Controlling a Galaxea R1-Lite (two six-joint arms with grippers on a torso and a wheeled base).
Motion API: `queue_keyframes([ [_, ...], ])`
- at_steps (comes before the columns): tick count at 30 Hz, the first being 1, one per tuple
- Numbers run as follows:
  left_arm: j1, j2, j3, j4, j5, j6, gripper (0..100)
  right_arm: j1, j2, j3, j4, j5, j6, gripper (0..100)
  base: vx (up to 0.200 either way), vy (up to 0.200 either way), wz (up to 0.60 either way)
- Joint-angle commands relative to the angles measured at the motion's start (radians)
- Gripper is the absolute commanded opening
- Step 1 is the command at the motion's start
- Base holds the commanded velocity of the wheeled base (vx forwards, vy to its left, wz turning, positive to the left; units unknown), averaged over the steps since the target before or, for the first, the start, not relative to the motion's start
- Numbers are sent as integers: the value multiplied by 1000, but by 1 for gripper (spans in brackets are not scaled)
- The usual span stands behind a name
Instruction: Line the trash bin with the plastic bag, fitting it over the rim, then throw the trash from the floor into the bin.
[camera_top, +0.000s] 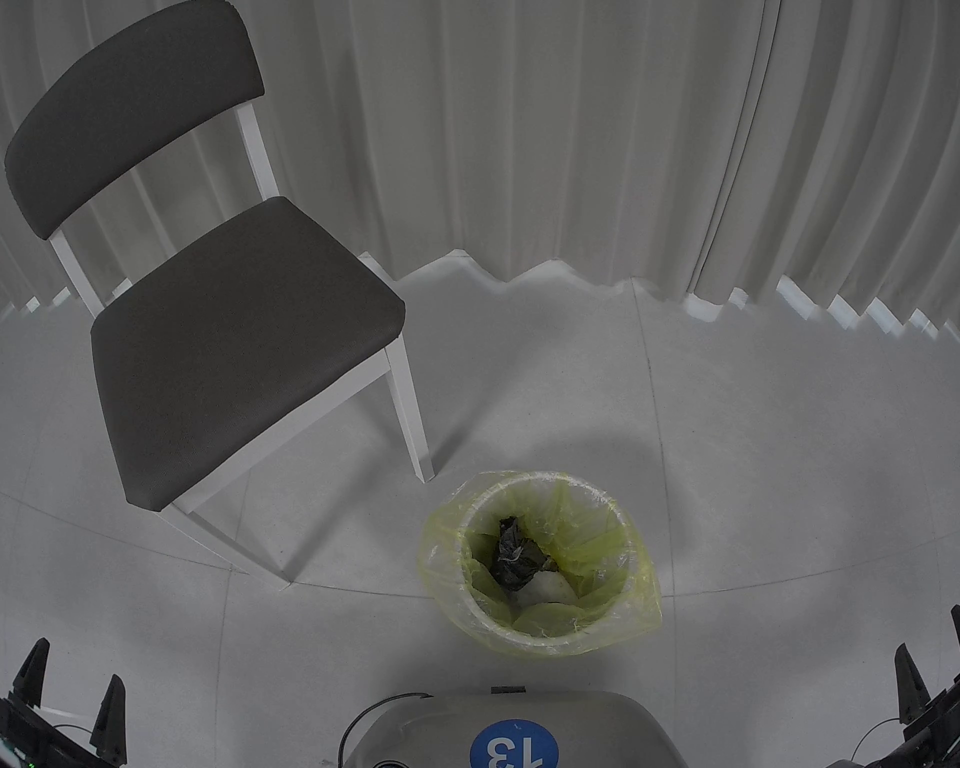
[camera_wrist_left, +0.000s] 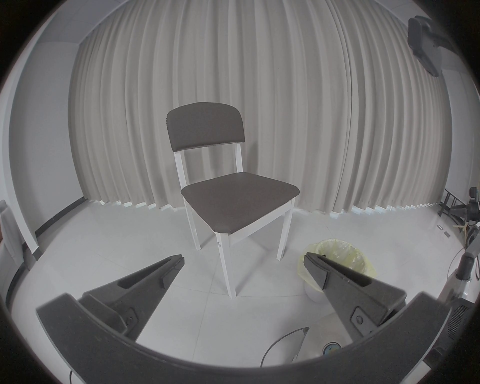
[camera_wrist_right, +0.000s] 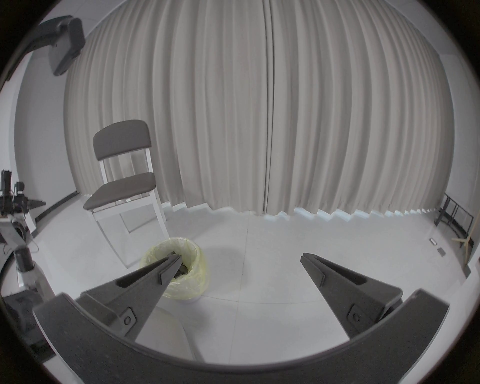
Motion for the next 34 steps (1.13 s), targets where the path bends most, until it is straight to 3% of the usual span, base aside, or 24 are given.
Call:
queue_keyframes([
  [1,0,-16,15,0,0,0,100,0,-17,18,1,1,-5,100,0,0,0],
  [34,0,-16,15,0,0,0,100,0,-17,18,2,-1,-3,100,0,0,0],
])
